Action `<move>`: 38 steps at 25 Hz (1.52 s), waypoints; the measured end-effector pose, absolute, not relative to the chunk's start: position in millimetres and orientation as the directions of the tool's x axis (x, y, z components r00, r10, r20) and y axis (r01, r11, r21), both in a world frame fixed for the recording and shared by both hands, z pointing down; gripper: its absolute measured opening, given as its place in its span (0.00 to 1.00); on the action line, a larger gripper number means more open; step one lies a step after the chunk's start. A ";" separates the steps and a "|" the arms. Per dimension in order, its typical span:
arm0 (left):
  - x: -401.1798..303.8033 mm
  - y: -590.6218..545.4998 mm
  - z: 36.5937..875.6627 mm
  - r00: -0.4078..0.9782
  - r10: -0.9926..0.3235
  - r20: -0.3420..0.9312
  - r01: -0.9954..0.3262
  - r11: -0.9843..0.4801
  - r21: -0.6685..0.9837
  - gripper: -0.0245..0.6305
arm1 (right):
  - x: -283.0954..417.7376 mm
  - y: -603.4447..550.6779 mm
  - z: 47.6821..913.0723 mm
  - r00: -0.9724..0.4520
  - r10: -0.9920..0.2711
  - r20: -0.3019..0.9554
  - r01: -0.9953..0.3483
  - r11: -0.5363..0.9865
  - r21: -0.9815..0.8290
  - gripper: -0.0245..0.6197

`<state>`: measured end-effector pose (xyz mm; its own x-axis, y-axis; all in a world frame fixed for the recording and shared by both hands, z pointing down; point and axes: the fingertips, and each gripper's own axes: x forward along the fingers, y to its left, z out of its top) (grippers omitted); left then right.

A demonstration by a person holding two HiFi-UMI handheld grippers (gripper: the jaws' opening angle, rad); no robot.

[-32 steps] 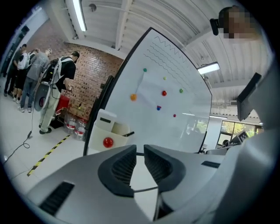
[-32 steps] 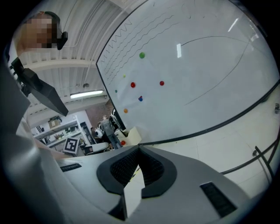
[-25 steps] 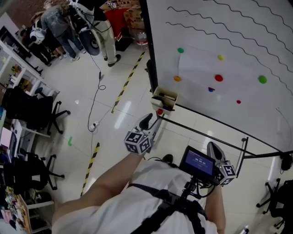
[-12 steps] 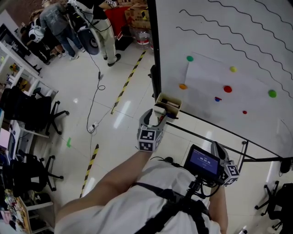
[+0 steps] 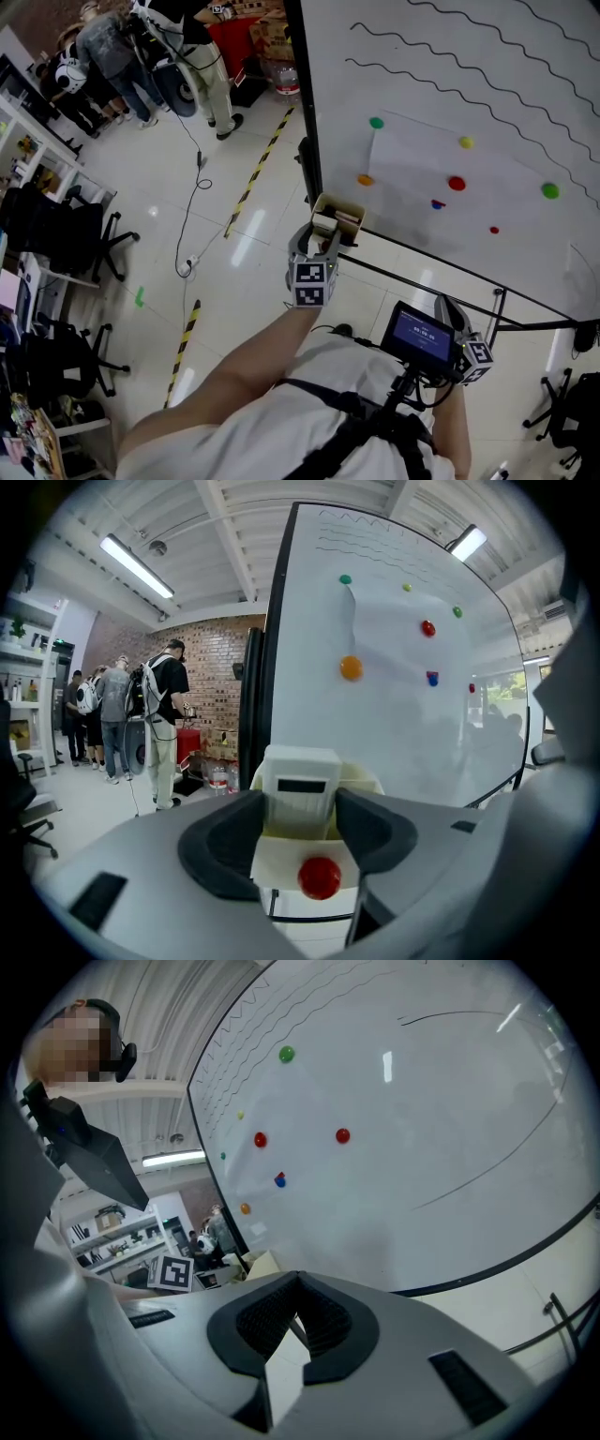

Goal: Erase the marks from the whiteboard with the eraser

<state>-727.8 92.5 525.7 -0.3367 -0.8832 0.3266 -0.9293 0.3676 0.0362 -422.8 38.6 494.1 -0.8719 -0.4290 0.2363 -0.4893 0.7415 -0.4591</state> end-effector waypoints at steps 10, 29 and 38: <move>-719.7 94.7 527.4 -0.339 -0.877 0.340 -0.927 0.372 0.037 0.44 | -403.5 45.1 493.2 -0.857 -0.455 0.240 -0.514 0.724 -0.461 0.06; -572.2 60.2 425.1 0.356 -0.930 0.095 -0.934 -0.349 0.081 0.44 | -355.6 16.3 477.4 -0.740 -0.651 0.172 -0.649 0.623 -0.436 0.06; -493.8 38.6 468.5 0.570 -0.801 0.181 -0.822 -0.557 0.123 0.44 | -277.1 39.3 483.8 -0.608 -0.769 0.196 -0.758 0.490 -0.430 0.06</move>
